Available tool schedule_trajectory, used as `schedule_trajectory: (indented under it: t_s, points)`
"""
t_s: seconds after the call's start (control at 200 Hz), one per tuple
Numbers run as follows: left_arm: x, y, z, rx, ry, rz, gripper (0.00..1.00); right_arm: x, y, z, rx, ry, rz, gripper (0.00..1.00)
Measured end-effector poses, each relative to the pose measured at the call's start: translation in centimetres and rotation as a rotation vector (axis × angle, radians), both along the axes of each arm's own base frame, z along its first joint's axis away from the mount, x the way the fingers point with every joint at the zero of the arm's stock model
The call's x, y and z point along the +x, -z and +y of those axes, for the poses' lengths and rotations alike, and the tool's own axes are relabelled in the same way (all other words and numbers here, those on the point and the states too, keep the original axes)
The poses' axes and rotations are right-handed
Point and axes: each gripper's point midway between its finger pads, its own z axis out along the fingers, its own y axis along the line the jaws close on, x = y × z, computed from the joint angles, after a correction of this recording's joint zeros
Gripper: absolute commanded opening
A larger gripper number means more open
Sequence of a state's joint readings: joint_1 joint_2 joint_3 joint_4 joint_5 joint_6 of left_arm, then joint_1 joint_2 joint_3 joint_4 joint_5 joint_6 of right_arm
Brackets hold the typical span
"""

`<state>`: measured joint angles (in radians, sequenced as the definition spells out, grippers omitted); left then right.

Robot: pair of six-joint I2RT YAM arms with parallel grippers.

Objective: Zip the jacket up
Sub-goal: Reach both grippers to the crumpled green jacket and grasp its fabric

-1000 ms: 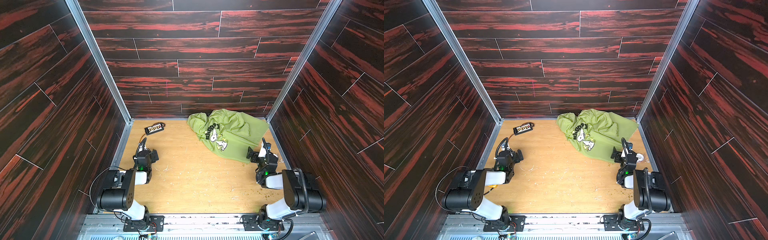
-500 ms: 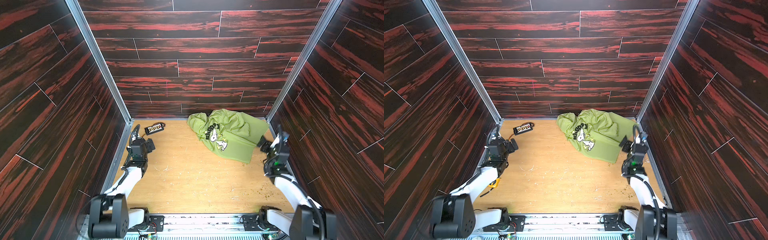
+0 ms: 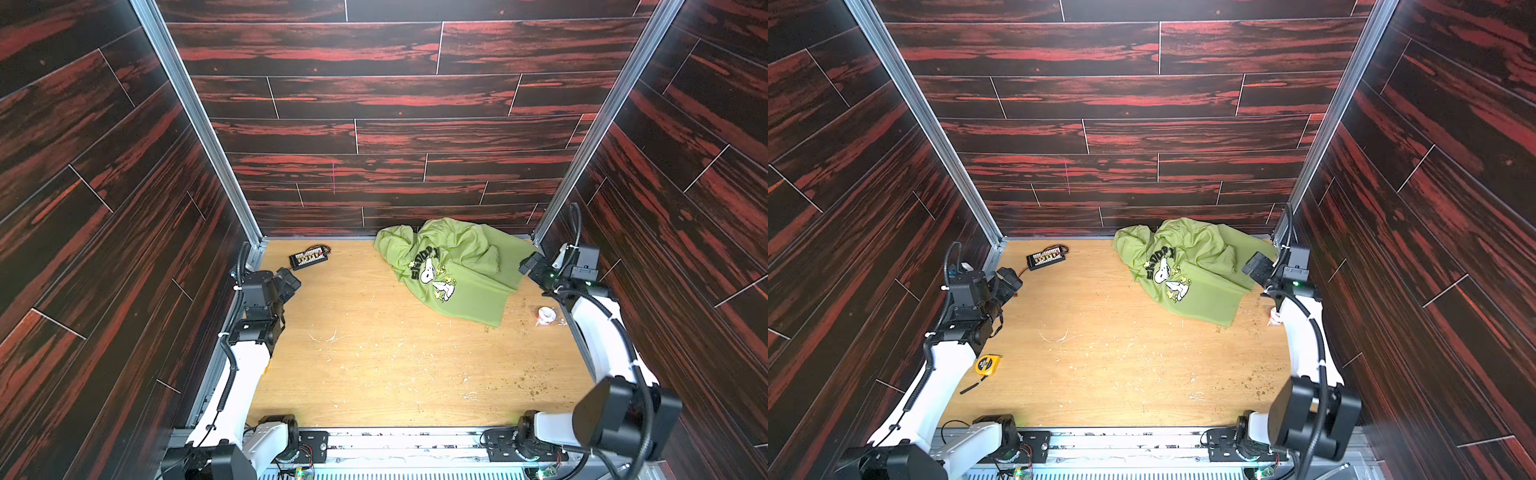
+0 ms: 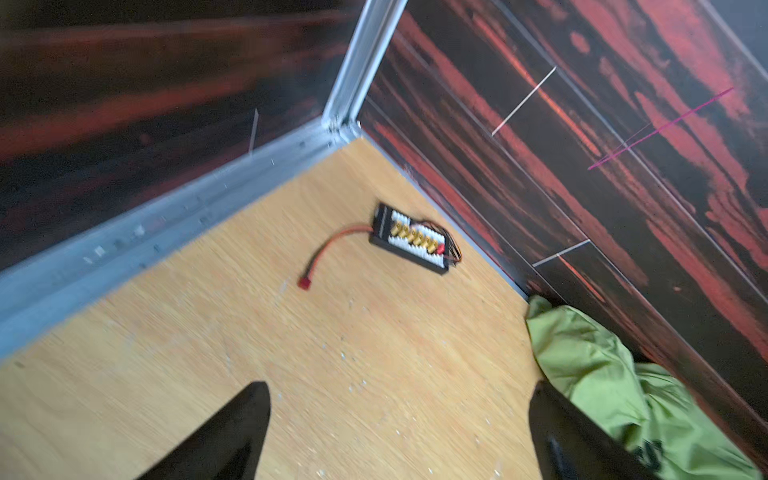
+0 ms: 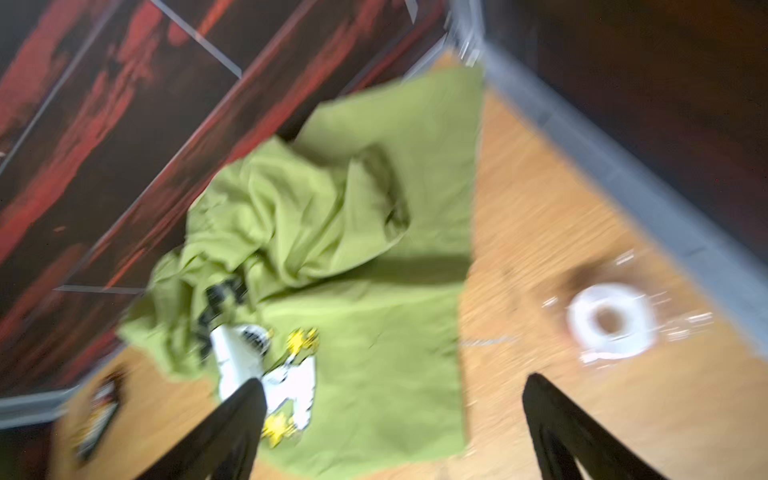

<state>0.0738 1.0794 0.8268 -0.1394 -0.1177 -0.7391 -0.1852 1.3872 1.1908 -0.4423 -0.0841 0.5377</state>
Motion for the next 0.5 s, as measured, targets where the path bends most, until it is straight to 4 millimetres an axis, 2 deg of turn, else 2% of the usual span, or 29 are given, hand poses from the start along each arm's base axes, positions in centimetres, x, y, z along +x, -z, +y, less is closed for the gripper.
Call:
schedule_trajectory:
  t_s: [0.1, 0.225, 0.281, 0.416, 0.501]
  points:
    - [0.8, 1.7, -1.5, -0.107, 0.048, 0.038, 0.82, 0.1, 0.3, 2.6, 0.118, -0.077, 0.008, 0.82]
    - [2.8, 3.6, -4.3, -0.243, 0.164, 0.106, 0.69, 0.6, -0.8, 5.7, 0.191, -0.165, -0.014, 0.79]
    - [3.8, 4.3, -5.7, -0.287, 0.208, 0.133, 0.68, 1.3, -1.5, 7.5, 0.189, -0.213, -0.023, 0.75]
    - [5.2, 5.6, -9.9, -0.336, 0.334, 0.197, 0.7, 3.1, -3.1, 12.3, 0.165, -0.321, -0.047, 0.75]
    - [6.2, 5.6, -12.3, -0.345, 0.4, 0.22, 0.71, 4.2, -3.4, 14.9, 0.138, -0.374, -0.049, 0.76]
